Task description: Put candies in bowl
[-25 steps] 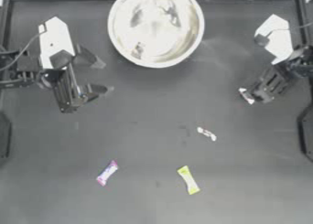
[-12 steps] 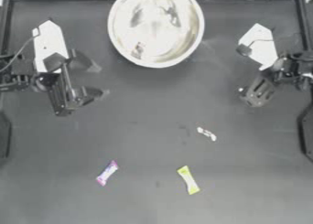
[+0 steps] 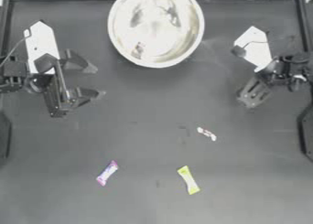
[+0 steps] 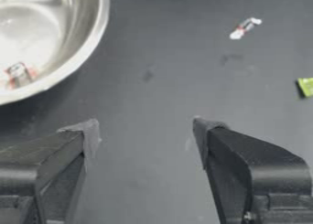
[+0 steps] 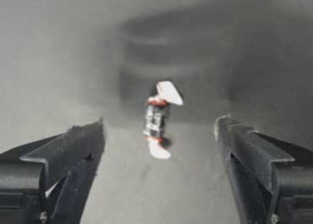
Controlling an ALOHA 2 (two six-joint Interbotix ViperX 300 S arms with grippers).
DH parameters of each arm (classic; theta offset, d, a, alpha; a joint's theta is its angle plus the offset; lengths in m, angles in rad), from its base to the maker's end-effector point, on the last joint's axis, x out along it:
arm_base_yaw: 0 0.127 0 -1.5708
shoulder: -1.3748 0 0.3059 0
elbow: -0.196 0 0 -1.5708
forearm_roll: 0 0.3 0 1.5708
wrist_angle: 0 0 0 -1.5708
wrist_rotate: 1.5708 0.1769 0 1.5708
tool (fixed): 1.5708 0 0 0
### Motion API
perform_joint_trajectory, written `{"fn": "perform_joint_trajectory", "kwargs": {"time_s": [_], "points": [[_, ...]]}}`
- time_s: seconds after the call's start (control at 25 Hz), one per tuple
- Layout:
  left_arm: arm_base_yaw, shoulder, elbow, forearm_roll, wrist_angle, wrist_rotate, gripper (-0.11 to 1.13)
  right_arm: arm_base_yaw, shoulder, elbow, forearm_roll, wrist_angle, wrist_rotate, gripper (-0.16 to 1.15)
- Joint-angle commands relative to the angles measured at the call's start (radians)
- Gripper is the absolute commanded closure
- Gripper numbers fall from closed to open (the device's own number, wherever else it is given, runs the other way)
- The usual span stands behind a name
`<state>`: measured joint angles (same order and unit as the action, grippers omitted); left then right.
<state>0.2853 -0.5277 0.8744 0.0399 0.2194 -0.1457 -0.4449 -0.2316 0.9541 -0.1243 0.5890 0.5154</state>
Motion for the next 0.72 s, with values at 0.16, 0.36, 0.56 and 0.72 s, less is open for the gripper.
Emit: {"fn": "perform_joint_trajectory", "kwargs": {"time_s": [0.16,0.36,0.56,0.72], "points": [[0.000,-0.017,-0.005,-0.002,-0.008,0.000,0.07,0.005,0.012,-0.014,0.002,-0.020,0.002,-0.01],[0.000,-0.018,-0.005,-0.002,-0.008,0.000,0.08,0.008,0.018,-0.011,0.002,-0.032,0.002,-0.01],[0.000,-0.018,-0.005,-0.002,-0.008,0.000,0.08,0.018,0.029,-0.003,0.002,-0.032,0.002,-0.01],[0.000,-0.018,-0.003,-0.002,-0.008,0.000,0.08,0.021,0.041,0.000,0.002,-0.035,0.002,-0.01]]}}
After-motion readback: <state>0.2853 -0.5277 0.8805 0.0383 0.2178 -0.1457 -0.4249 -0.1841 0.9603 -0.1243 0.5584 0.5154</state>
